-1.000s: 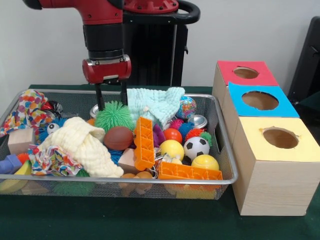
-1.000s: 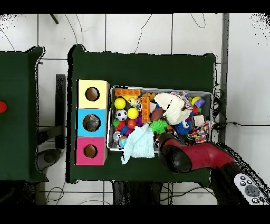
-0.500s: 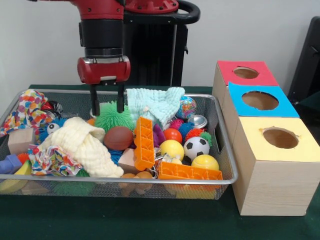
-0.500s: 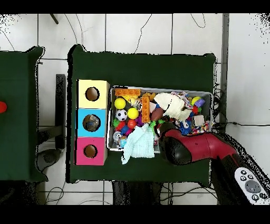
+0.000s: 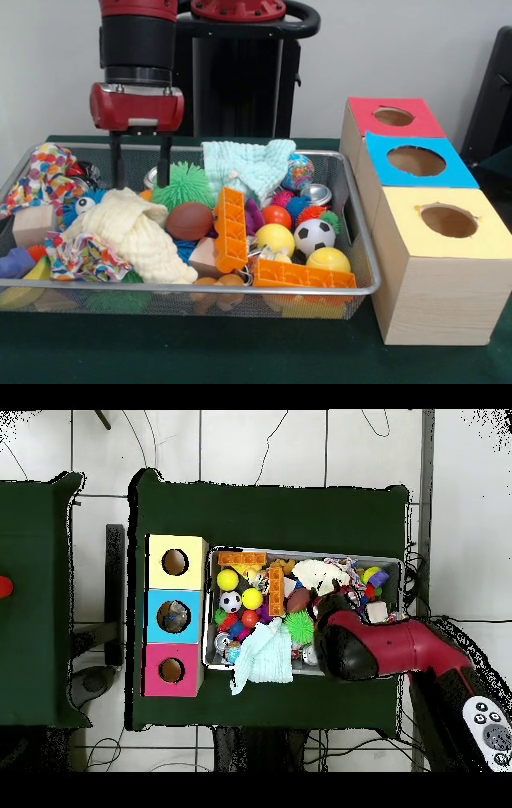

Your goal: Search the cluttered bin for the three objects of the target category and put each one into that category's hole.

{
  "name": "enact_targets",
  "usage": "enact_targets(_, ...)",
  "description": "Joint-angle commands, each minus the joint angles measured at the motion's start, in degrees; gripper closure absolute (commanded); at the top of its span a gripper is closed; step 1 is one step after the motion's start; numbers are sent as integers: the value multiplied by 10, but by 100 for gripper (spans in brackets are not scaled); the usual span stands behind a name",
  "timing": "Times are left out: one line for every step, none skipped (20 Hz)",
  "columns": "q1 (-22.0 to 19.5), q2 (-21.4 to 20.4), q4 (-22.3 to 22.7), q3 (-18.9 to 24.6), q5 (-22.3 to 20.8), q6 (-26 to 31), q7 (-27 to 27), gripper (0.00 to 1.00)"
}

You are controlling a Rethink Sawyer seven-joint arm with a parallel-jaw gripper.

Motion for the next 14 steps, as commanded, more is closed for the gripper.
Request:
enact_targets(-17, 21, -71, 57, -21, 75, -94, 0)
enact_targets(-18, 27, -76, 60, -21, 81, -99, 0)
enact_targets(-19, 32, -81, 63, -21, 86, -104, 0)
enact_targets(-17, 38, -87, 61, -24, 91, -108, 0)
enact_targets(-13, 43, -92, 56, -31, 91, -106, 0)
enact_targets(-14, 51, -95, 57, -31, 95, -108, 0)
enact_targets(-15, 57, -94, 58, -29, 103, -112, 0)
enact_targets(-17, 65, -92, 62, -25, 110, -115, 0)
enact_targets(-14, 73, -95, 60, -23, 117, -115, 0)
enact_targets(-7, 77, -100, 52, -27, 119, -111, 0)
enact_targets(0, 81, -105, 44, -33, 121, -108, 0)
enact_targets(3, 85, -108, 40, -36, 121, -105, 0)
enact_targets(11, 91, -117, 33, -40, 127, -105, 0)
enact_targets(15, 95, -123, 27, -43, 135, -105, 0)
